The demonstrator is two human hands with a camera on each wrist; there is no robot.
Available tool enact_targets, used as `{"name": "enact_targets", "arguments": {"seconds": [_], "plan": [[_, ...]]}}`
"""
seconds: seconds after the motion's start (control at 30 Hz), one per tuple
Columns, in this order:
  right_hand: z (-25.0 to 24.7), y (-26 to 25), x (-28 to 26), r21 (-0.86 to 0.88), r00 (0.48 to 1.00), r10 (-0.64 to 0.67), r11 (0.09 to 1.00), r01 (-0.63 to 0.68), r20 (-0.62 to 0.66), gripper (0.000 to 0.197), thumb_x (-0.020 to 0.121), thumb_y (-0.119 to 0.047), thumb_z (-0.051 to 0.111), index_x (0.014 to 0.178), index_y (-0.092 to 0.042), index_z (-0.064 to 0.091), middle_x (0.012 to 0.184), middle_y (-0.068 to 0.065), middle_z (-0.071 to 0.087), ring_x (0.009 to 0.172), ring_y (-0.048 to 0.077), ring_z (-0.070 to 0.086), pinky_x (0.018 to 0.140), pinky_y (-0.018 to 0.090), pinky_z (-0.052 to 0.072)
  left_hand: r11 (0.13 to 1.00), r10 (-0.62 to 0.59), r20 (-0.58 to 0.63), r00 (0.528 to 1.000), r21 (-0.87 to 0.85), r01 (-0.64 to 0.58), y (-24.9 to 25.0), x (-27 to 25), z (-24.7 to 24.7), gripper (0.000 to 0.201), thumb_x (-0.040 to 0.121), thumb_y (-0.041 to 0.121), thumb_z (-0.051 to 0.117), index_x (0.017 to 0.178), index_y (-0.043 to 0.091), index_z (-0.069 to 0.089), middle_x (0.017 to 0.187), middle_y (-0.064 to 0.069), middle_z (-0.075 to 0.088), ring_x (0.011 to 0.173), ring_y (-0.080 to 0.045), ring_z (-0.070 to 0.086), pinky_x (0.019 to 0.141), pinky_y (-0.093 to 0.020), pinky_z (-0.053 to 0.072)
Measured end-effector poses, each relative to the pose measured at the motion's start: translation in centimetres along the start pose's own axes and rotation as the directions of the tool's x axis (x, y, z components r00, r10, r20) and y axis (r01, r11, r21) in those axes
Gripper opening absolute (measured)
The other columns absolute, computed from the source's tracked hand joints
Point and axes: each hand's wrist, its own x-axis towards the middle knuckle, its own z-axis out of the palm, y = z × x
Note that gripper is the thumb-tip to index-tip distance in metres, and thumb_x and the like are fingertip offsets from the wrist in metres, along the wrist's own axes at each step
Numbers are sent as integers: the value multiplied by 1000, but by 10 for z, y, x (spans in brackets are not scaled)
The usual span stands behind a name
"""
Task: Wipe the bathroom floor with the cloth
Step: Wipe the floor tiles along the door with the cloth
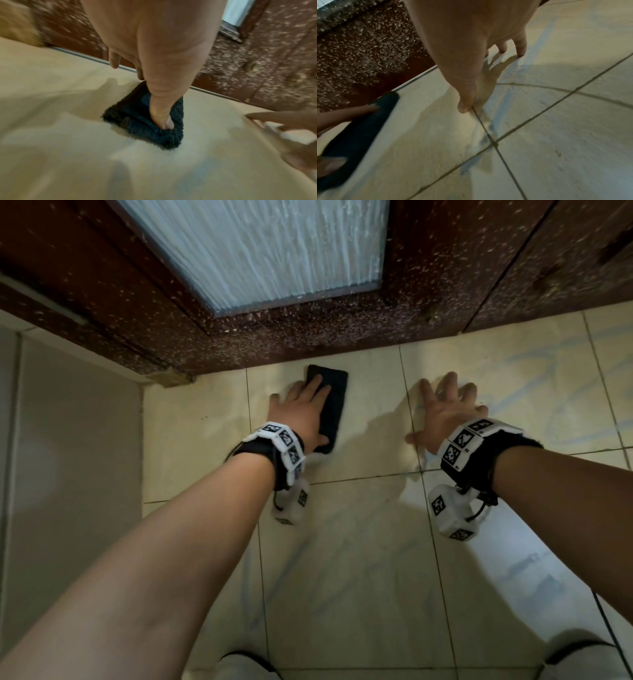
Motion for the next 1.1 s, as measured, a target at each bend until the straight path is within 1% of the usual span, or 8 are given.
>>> {"name": "enact_targets", "arguments": {"seconds": [0.07,0.2,0.27,0.33,0.5,0.7,0.87,1.1], "plan": [[-1,-2,0,10,1000,3,1000,-3,14,109,78,-60,71,154,-30,0,161,12,-11,145,45,5,108,62,31,996,-83,19,996,-10,83,-30,-10,5,107,77,52,73,156,31,4,164,10,-7,150,-22,7,112,-55,24],[0,-4,0,13,1000,11,1000,-11,4,105,76,-58,73,151,-30,6,160,12,-6,142,45,10,104,63,36,972,-221,74,972,-62,226,-77,-33,17,107,78,51,73,156,32,3,164,11,-9,150,-21,6,114,-56,23],[-1,-4,-1,7,1000,9,1000,-10,8,106,77,-58,73,152,-29,4,160,12,-6,143,46,8,105,63,35,960,-261,106,959,-76,270,-89,-43,24,106,80,51,72,156,31,1,163,11,-11,150,-21,5,115,-56,21],[-1,-3,0,15,1000,12,1000,-13,21,105,77,-56,74,152,-28,5,160,12,-6,143,46,7,105,63,35,956,-277,108,955,-74,285,-96,-51,31,105,81,52,70,156,30,1,164,9,-11,150,-22,5,115,-55,20],[-5,-3,3,17,998,15,1000,-16,66,109,78,-53,75,154,-27,2,161,12,-10,144,47,3,108,63,32,973,-229,31,973,-35,230,-101,-67,53,102,83,58,65,157,24,2,165,-1,-6,150,-22,4,116,-47,22],[-6,-3,2,6,997,13,1000,-14,73,110,79,-55,73,155,-26,-2,161,13,-12,144,47,1,109,64,31,981,-184,-16,983,-67,182,-92,-75,60,102,83,59,66,157,25,5,164,-2,-3,150,-25,5,113,-47,25],[-6,-3,0,24,997,17,1000,-19,82,110,80,-53,73,155,-27,-3,162,13,-15,146,47,-2,111,65,28,993,-107,-33,994,-48,106,-58,-72,55,103,80,61,66,157,27,6,164,-1,-3,149,-25,6,114,-49,24],[-3,-3,2,32,999,16,999,-17,40,111,75,-55,77,153,-28,4,161,13,-9,144,47,6,108,64,32,999,-39,-71,997,-36,37,-4,-55,39,102,80,62,64,157,26,7,164,-4,0,148,-27,7,113,-49,23]]}}
